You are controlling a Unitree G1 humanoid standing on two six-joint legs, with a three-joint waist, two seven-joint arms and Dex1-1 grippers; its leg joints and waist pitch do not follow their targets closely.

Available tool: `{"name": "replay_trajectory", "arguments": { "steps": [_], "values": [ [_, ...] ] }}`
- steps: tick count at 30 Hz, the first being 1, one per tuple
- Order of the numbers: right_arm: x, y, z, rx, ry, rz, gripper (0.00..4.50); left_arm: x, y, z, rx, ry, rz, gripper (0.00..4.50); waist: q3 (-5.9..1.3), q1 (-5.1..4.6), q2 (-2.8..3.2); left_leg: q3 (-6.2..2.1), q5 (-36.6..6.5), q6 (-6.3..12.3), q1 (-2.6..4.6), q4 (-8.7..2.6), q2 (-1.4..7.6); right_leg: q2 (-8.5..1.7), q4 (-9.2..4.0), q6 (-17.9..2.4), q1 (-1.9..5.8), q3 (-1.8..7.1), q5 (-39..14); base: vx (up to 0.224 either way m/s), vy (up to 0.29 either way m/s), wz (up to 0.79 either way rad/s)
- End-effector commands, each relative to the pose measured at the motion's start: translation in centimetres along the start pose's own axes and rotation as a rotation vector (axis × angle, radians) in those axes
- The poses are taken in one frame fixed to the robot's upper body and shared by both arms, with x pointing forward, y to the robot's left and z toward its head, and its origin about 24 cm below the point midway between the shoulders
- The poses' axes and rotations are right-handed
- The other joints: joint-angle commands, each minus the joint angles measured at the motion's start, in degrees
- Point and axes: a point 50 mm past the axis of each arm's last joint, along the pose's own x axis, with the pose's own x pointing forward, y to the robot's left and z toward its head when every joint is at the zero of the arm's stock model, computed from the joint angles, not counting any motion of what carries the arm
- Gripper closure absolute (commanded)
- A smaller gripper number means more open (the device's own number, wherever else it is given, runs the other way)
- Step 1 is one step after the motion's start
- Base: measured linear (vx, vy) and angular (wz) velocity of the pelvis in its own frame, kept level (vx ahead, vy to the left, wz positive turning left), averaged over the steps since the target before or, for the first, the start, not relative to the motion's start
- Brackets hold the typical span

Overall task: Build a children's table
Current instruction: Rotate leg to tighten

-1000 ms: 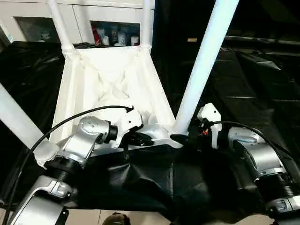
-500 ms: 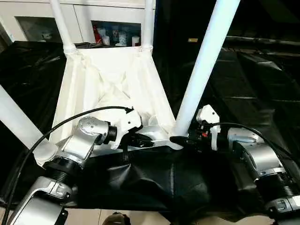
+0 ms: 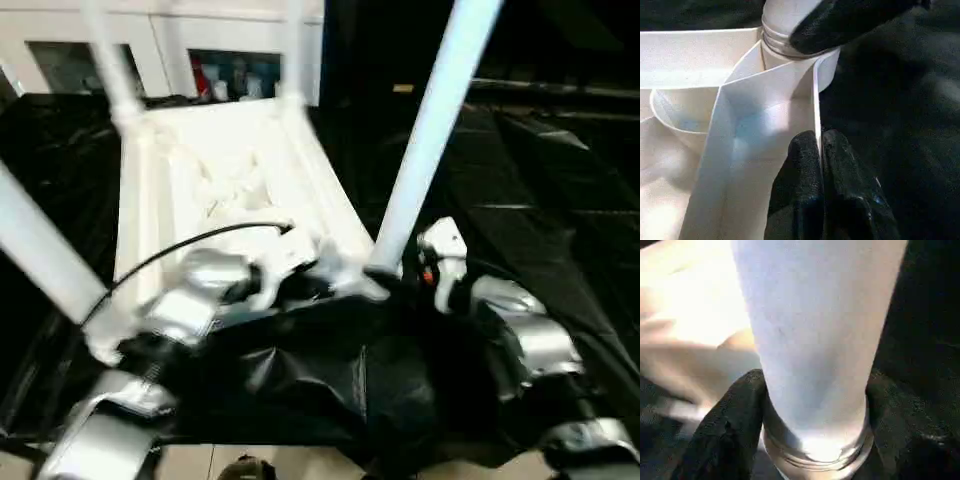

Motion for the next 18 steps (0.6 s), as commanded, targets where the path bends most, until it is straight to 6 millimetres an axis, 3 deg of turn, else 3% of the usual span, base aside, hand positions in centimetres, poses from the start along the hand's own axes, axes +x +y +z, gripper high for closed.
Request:
{"name": "replay_trajectory", "arguments": {
  "steps": [1,4,5,7,8,9,10,11,14,18],
  "values": [
    [0.2,-0.8,-1.7,0.081,0.077,-0.176,1.84,0.9,0.3,0.2,-0.067,-0.013,0.105,4.50,-3.73,-0.19,-0.66,-2.88,-12.54,-0.09,1.93,-4.63,5.32,-5.92,-5.23,-11.42,1.67,3.47,-17.83,0.000,0.000,0.00],
    [2.1,1.0,-1.6,0.145,0.076,-0.241,1.84,3.3,-0.8,1.8,-0.088,-0.030,0.134,4.50,-3.81,-0.30,-0.37,-2.98,-12.60,-0.69,1.94,-4.77,5.36,-5.92,-5.16,-11.56,1.72,3.46,-15.45,0.000,0.000,0.00],
    [2.4,1.4,-1.6,0.140,0.074,-0.230,1.84,3.7,-1.1,2.2,-0.085,-0.040,0.123,4.50,-3.90,-0.15,-0.16,-2.89,-11.51,-0.27,1.87,-4.73,5.35,-5.93,-5.01,-11.63,1.91,3.46,-13.13,0.000,0.000,0.00],
    [2.9,2.2,-1.3,0.116,0.066,-0.203,1.84,4.4,-1.8,2.9,-0.067,-0.064,0.084,4.50,-4.00,-0.13,-0.29,-2.72,-9.45,1.20,1.64,-4.60,5.20,-5.76,-4.69,-11.99,2.14,3.45,-8.69,0.000,0.000,0.00],
    [3.0,2.4,-1.2,0.115,0.061,-0.200,1.84,4.6,-2.0,3.2,-0.061,-0.070,0.073,4.50,-4.00,-0.04,0.06,-2.75,-8.97,1.43,1.62,-4.55,5.18,-5.80,-4.55,-12.13,2.16,3.47,-7.88,0.000,0.000,0.00],
    [3.0,2.4,-1.1,0.119,0.055,-0.197,1.84,4.6,-2.1,3.3,-0.057,-0.074,0.066,4.50,-4.00,-0.04,0.06,-2.75,-8.97,1.43,1.62,-4.55,5.18,-5.80,-4.55,-12.13,2.16,3.47,-7.88,0.000,0.000,0.00],
    [3.0,2.4,-1.1,0.126,0.050,-0.201,1.28,4.7,-2.1,3.4,-0.055,-0.075,0.062,4.50,-3.93,0.03,-0.17,-2.68,-9.17,2.10,1.62,-4.57,5.15,-5.81,-4.69,-12.36,2.26,3.46,-7.72,0.000,0.000,0.00],
    [2.9,2.2,-1.0,0.130,0.044,-0.211,1.15,4.6,-2.0,3.4,-0.046,-0.076,0.059,4.50,-3.89,0.09,0.11,-2.73,-10.03,2.06,1.70,-4.64,5.19,-5.85,-4.91,-12.25,2.24,3.46,-8.95,0.000,0.000,0.00],
    [2.4,1.2,-0.5,0.117,0.026,-0.232,0.93,4.0,-1.6,2.9,-0.020,-0.069,0.040,4.50,-3.83,0.11,0.22,-2.86,-11.98,1.21,1.78,-4.83,5.29,-5.84,-5.12,-11.87,2.22,3.48,-11.39,0.000,0.000,0.00],
    [1.6,0.2,0.0,0.048,0.001,-0.197,0.79,3.2,-1.3,2.4,-0.006,-0.068,0.012,4.50,-3.90,0.19,0.29,-2.84,-11.77,1.22,1.74,-4.82,5.32,-5.83,-4.98,-12.03,2.26,3.46,-10.36,0.000,0.000,0.00]
  ]
}}
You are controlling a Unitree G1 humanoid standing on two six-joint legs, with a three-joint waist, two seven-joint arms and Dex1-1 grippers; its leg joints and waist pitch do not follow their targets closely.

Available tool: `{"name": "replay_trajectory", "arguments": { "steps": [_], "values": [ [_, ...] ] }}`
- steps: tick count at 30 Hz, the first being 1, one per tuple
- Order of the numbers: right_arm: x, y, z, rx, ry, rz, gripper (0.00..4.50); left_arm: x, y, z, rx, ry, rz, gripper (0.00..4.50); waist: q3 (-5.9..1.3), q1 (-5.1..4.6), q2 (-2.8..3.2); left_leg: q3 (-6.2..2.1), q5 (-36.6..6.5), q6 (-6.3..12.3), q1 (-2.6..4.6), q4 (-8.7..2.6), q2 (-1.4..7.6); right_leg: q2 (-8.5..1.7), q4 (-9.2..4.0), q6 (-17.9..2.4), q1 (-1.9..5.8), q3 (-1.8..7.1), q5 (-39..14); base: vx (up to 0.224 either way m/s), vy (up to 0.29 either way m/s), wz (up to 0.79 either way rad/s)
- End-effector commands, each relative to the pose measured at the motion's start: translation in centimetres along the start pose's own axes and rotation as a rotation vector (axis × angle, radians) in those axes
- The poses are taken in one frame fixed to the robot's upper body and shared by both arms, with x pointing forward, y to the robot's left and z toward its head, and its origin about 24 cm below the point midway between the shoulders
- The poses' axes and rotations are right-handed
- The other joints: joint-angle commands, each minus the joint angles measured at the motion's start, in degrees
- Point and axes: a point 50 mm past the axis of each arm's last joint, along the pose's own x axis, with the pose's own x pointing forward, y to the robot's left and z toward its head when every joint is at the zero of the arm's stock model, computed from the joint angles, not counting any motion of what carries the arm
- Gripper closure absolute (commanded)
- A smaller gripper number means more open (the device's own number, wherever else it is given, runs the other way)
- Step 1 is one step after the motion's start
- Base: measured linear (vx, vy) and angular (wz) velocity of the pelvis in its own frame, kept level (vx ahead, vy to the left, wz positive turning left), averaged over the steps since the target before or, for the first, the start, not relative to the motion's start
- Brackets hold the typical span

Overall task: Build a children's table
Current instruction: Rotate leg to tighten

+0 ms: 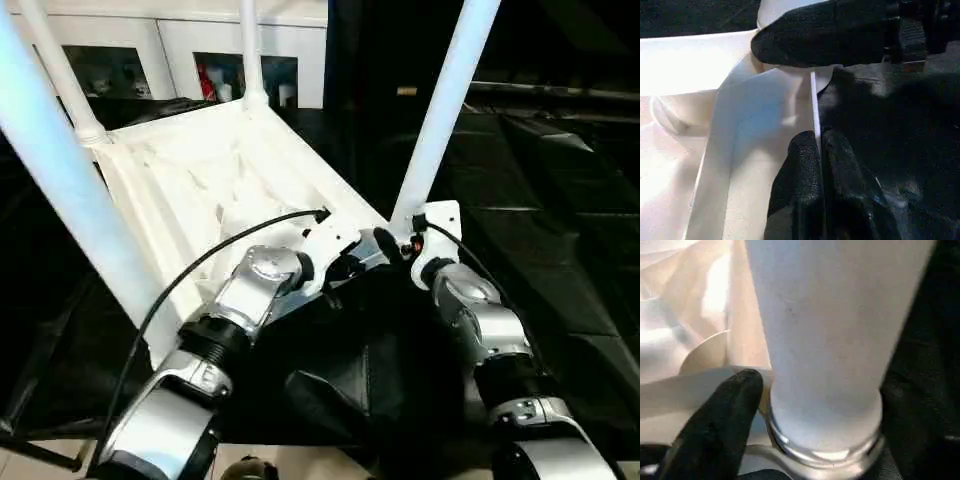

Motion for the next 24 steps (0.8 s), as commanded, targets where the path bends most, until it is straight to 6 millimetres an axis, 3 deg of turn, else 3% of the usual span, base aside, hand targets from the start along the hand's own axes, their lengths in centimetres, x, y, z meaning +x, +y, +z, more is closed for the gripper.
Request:
{"name": "replay_trajectory", "arguments": {
  "steps": [1,5,9,10,14,15,17,24],
  "values": [
    [-0.7,-0.2,0.2,-0.048,-0.005,0.123,0.79,-0.5,-0.5,0.2,0.039,-0.057,-0.088,4.50,-3.78,-0.19,-0.20,-2.84,-11.61,1.45,1.50,-4.62,5.34,-5.91,-4.57,-12.35,2.09,3.50,-10.17,0.000,0.000,0.00],
    [-2.0,-0.7,0.2,-0.141,0.037,0.277,0.79,-1.5,-0.3,-0.4,0.050,-0.069,-0.132,4.50,-3.65,0.07,-0.36,-2.81,-11.16,2.98,1.31,-4.49,5.40,-5.94,-4.64,-12.18,2.23,3.49,-10.49,0.000,0.000,0.00],
    [-4.6,-1.6,-0.3,-0.265,0.120,0.491,0.79,-3.8,-0.6,-1.3,0.075,-0.109,-0.284,4.50,-3.64,0.28,-0.14,-3.00,-12.18,2.87,1.34,-4.59,5.66,-6.06,-4.72,-11.83,2.27,3.50,-12.86,0.000,0.000,0.00],
    [-4.7,-1.7,-0.3,-0.266,0.121,0.499,0.79,-4.0,-0.7,-1.3,0.077,-0.111,-0.296,4.50,-3.44,0.20,-0.22,-2.96,-12.58,2.98,1.25,-4.72,5.87,-6.13,-4.72,-12.02,2.14,3.64,-13.27,0.000,0.000,0.00],
    [-5.6,-1.9,0.0,-0.281,0.127,0.580,0.79,-5.2,-1.0,-1.8,0.087,-0.093,-0.379,4.50,-3.76,0.27,-0.17,-2.79,-11.49,3.15,1.33,-4.59,5.79,-5.93,-4.38,-13.04,1.94,3.55,-12.04,0.000,0.000,0.00],
    [-5.8,-2.0,0.1,-0.298,0.133,0.611,0.79,-5.6,-1.0,-2.0,0.085,-0.087,-0.405,4.50,-3.96,0.29,-0.44,-2.76,-10.71,3.33,1.35,-4.51,5.85,-5.86,-4.13,-13.45,1.96,3.47,-10.97,0.000,0.000,0.00],
    [-5.8,-2.0,0.1,-0.308,0.142,0.619,0.79,-5.9,-1.0,-2.2,0.089,-0.081,-0.419,4.50,-3.96,0.31,-0.27,-2.63,-10.00,3.54,1.35,-4.41,5.73,-5.78,-4.08,-13.87,1.83,3.44,-9.92,0.000,0.000,0.00],
    [-5.7,-1.5,0.7,-0.284,0.124,0.692,0.79,-6.4,-0.9,-2.2,0.096,-0.075,-0.426,4.50,-4.47,0.64,-0.59,-2.54,-6.44,4.80,1.11,-3.90,5.60,-5.89,-3.47,-14.38,2.11,3.36,-6.36,0.000,0.000,0.00]
  ]
}}
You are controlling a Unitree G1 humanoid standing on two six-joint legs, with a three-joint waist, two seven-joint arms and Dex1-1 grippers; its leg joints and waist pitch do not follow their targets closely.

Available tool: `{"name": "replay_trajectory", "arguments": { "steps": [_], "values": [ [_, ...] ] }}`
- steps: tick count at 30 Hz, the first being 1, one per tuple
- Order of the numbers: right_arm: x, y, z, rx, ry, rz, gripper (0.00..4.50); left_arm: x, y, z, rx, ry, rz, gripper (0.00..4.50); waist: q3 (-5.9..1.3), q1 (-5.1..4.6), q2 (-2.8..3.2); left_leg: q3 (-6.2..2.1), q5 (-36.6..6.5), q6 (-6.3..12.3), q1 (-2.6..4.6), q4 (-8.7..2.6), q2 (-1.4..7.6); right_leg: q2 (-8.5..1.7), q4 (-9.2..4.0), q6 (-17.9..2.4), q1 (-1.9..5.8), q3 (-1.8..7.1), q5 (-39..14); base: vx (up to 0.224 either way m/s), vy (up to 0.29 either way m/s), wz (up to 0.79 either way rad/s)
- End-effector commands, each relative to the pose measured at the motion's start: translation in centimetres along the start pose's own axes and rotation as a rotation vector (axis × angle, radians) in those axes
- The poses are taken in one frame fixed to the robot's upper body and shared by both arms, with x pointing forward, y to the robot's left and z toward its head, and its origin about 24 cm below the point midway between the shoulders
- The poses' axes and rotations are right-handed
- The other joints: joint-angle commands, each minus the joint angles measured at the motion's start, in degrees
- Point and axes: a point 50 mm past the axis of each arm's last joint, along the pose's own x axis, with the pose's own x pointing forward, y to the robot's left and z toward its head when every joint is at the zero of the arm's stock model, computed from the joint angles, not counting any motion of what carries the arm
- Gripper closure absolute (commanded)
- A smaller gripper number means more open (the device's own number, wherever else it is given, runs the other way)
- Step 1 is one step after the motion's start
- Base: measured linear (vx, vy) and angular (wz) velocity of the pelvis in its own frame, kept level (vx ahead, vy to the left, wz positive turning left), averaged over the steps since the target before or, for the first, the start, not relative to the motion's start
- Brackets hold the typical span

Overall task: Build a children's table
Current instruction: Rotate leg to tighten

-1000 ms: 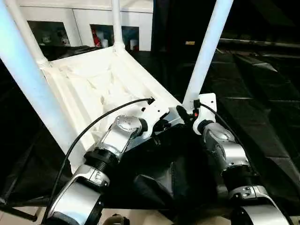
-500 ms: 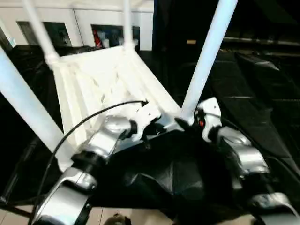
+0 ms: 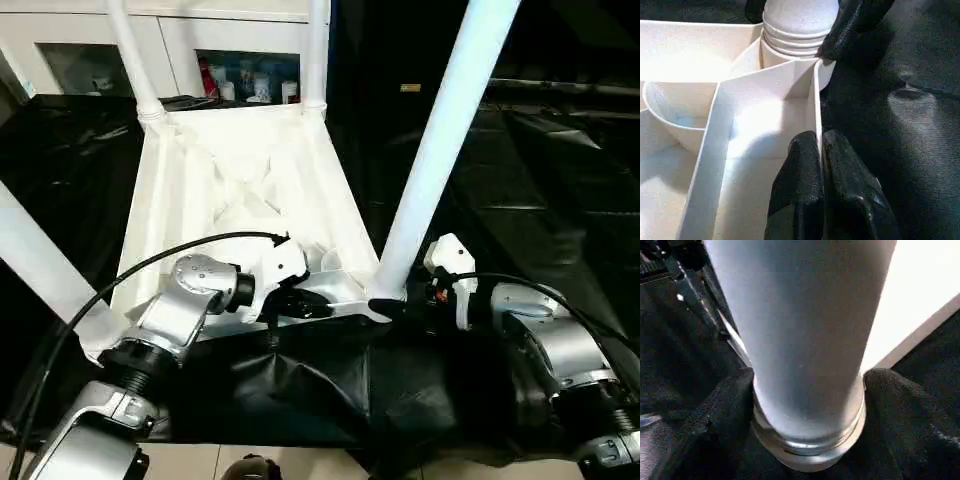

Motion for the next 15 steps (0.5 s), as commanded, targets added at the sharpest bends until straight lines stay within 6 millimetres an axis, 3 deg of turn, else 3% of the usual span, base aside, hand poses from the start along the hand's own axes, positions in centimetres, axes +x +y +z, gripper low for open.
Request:
{"name": "replay_trajectory", "arguments": {
  "steps": [1,4,5,8,15],
  "values": [
    [-0.39,-0.35,0.86,-0.018,-0.019,-0.002,0.79,0.39,-0.61,1.10,0.028,-0.062,-0.071,4.50,-4.62,0.22,-1.07,-2.51,-5.15,5.45,1.47,-3.65,5.55,-5.86,-3.29,-14.78,2.61,3.33,-4.65,0.000,0.000,0.00],
    [-0.23,-0.21,0.95,-0.012,-0.033,0.014,1.14,0.44,-0.65,1.19,0.029,-0.066,-0.071,4.50,-4.57,0.35,-1.06,-2.40,-4.99,6.22,1.46,-3.53,5.49,-5.74,-3.25,-15.03,2.45,3.25,-4.27,0.000,0.000,0.00],
    [-0.09,-0.11,1.04,-0.011,-0.045,0.021,1.19,0.55,-0.70,1.24,0.030,-0.068,-0.071,4.50,-4.40,0.31,-1.54,-2.36,-5.42,6.22,1.36,-3.58,5.45,-5.76,-3.37,-14.83,2.46,3.27,-5.20,0.000,0.000,0.00],
    [0.04,0.06,1.12,-0.024,-0.053,0.038,1.46,0.70,-0.84,1.27,0.029,-0.072,-0.070,4.50,-4.34,0.34,-1.42,-2.44,-6.31,5.47,1.55,-3.65,5.52,-5.79,-3.52,-14.25,2.35,3.30,-7.25,0.000,0.000,0.00],
    [0.09,0.12,1.16,-0.038,-0.060,0.053,1.74,0.72,-1.07,1.01,0.022,-0.068,-0.067,4.50,-4.31,0.25,-1.63,-2.45,-5.38,5.90,1.49,-3.56,5.41,-5.73,-3.37,-14.13,2.40,3.30,-6.23,0.000,0.000,0.00]
  ]
}}
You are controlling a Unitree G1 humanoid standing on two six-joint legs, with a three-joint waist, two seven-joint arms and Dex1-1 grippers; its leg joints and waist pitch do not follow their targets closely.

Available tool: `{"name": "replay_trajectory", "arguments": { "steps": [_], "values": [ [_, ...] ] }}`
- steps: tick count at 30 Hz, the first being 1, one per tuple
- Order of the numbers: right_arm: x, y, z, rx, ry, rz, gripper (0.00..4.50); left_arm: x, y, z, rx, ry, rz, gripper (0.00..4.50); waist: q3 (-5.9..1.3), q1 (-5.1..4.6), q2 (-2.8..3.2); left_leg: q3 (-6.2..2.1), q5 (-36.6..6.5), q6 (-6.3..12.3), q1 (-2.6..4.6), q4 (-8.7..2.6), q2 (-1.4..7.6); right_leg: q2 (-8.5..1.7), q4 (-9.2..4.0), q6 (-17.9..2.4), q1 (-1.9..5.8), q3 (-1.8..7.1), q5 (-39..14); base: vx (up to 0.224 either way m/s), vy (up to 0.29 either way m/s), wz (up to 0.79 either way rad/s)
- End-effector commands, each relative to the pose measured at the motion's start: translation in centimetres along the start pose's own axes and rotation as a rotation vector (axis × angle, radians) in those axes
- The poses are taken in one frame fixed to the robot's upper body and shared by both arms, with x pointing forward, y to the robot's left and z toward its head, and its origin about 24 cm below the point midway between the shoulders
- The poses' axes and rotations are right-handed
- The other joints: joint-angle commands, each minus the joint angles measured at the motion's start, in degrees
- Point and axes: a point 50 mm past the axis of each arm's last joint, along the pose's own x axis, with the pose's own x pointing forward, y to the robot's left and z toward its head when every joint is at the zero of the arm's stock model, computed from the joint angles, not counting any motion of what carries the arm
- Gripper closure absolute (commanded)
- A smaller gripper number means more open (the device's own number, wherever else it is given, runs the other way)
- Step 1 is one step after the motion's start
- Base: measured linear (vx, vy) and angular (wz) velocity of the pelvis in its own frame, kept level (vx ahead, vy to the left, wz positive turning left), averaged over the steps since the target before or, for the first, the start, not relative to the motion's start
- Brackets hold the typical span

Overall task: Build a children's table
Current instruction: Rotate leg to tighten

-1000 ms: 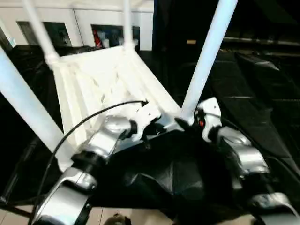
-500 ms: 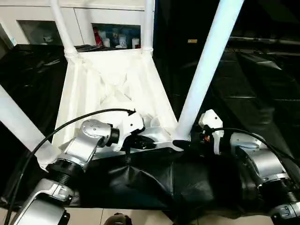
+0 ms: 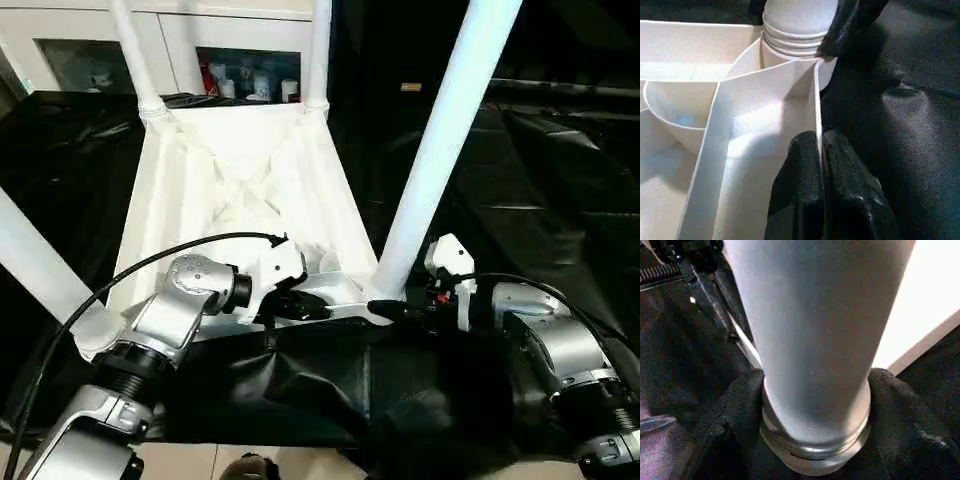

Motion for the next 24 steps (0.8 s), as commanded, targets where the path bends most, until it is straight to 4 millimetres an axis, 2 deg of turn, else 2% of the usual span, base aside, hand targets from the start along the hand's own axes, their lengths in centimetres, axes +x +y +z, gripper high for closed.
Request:
{"name": "replay_trajectory", "arguments": {
  "steps": [1,5,7,9,10,11,12,14,15,16,18,19,20,24],
  "values": [
    [0.1,-0.1,1.0,-0.029,-0.043,0.014,1.77,0.9,-0.9,0.9,0.019,-0.071,-0.066,4.50,-4.35,0.09,-1.16,-2.44,-5.29,5.83,1.57,-3.69,5.39,-5.73,-3.45,-14.20,2.55,3.28,-5.97,0.000,0.000,0.00],
    [0.3,-0.2,0.7,-0.014,-0.050,-0.035,1.78,1.1,-0.5,0.7,0.012,-0.055,-0.005,4.50,-4.43,0.02,-1.17,-2.45,-4.85,5.91,1.61,-3.63,5.42,-5.64,-3.37,-14.31,2.49,3.25,-5.62,0.000,0.000,0.00],
    [0.8,-0.9,-0.1,0.023,-0.033,-0.170,1.78,1.6,0.2,0.7,-0.003,-0.042,0.083,4.50,-4.37,-0.08,-1.13,-2.45,-5.60,5.62,1.59,-3.62,5.39,-5.73,-3.52,-14.34,2.42,3.31,-6.61,0.000,0.000,0.00],
    [1.4,-1.5,-1.0,0.074,-0.016,-0.312,1.78,2.3,0.9,0.7,-0.019,-0.027,0.173,4.50,-3.98,-0.65,-1.16,-2.62,-8.60,3.35,1.67,-3.94,5.13,-5.85,-4.42,-13.48,2.32,3.29,-12.17,0.000,0.000,0.00],
    [2.2,-1.8,-1.5,0.174,-0.054,-0.452,1.78,3.3,1.3,1.0,-0.033,-0.017,0.229,4.50,-3.97,-1.02,-1.10,-2.81,-9.99,1.77,1.62,-4.18,5.24,-5.89,-4.61,-12.32,2.40,3.33,-15.34,0.000,0.000,0.00],
    [2.2,-1.8,-1.5,0.174,-0.054,-0.452,1.79,3.3,1.3,1.0,-0.033,-0.017,0.229,4.50,-3.97,-1.02,-1.10,-2.81,-9.99,1.77,1.62,-4.18,5.24,-5.89,-4.61,-12.32,2.40,3.33,-15.34,0.000,0.000,0.00],
    [2.5,-1.9,-1.7,0.213,-0.068,-0.500,1.79,3.6,1.4,1.1,-0.039,-0.016,0.245,4.50,-3.85,-1.01,-0.98,-2.84,-11.48,1.06,1.98,-4.20,5.20,-5.94,-4.96,-11.74,2.14,3.40,-17.12,0.000,0.000,0.00],
    [3.5,-2.1,-2.0,0.311,-0.090,-0.637,1.80,5.1,1.5,1.8,-0.066,-0.023,0.292,4.50,-3.84,-1.17,-0.86,-2.90,-13.05,-0.05,2.19,-4.48,5.23,-5.87,-5.20,-10.96,1.99,3.47,-18.46,0.000,0.000,0.00],
    [4.3,-2.1,-1.9,0.370,-0.111,-0.710,1.80,6.2,1.4,2.4,-0.081,-0.030,0.317,4.50,-3.80,-1.21,-0.60,-2.94,-13.45,-0.35,2.32,-4.54,5.30,-5.90,-5.18,-11.06,1.77,3.54,-18.45,0.000,0.000,0.00],
    [4.9,-2.0,-1.8,0.396,-0.124,-0.731,1.80,6.8,1.3,2.7,-0.087,-0.033,0.324,4.50,-3.84,-1.30,-0.54,-2.97,-13.93,-1.06,2.38,-4.69,5.26,-5.76,-5.27,-11.02,1.89,3.49,-17.59,0.000,0.000,0.00],
    [6.0,-1.7,-1.3,0.393,-0.131,-0.736,1.80,8.0,0.8,3.2,-0.081,-0.036,0.308,4.50,-3.82,-1.21,-0.41,-3.00,-13.78,-0.99,2.29,-4.74,5.33,-5.85,-5.20,-11.01,2.03,3.51,-16.32,0.000,0.000,0.00],
    [6.7,-1.4,-0.9,0.379,-0.134,-0.720,1.80,8.6,0.4,3.6,-0.073,-0.043,0.291,4.50,-3.73,-1.33,-0.42,-2.93,-14.20,-0.87,2.35,-4.80,5.26,-5.69,-5.25,-11.02,1.86,3.50,-15.74,0.000,0.000,0.00],
    [7.5,-1.0,-0.3,0.347,-0.144,-0.690,1.80,9.4,0.0,4.1,-0.060,-0.056,0.266,4.50,-3.85,-1.30,-0.43,-3.00,-13.96,-0.75,2.25,-4.80,5.26,-5.84,-5.16,-10.97,2.15,3.51,-14.98,0.000,0.000,0.00],
    [7.9,-0.7,0.1,0.342,-0.167,-0.666,1.80,9.7,-0.2,4.4,-0.048,-0.064,0.253,4.50,-3.72,-1.21,-0.58,-2.87,-12.71,0.67,2.08,-4.78,5.16,-5.80,-5.03,-11.14,2.30,3.57,-12.73,0.000,0.000,0.00]
  ]
}}
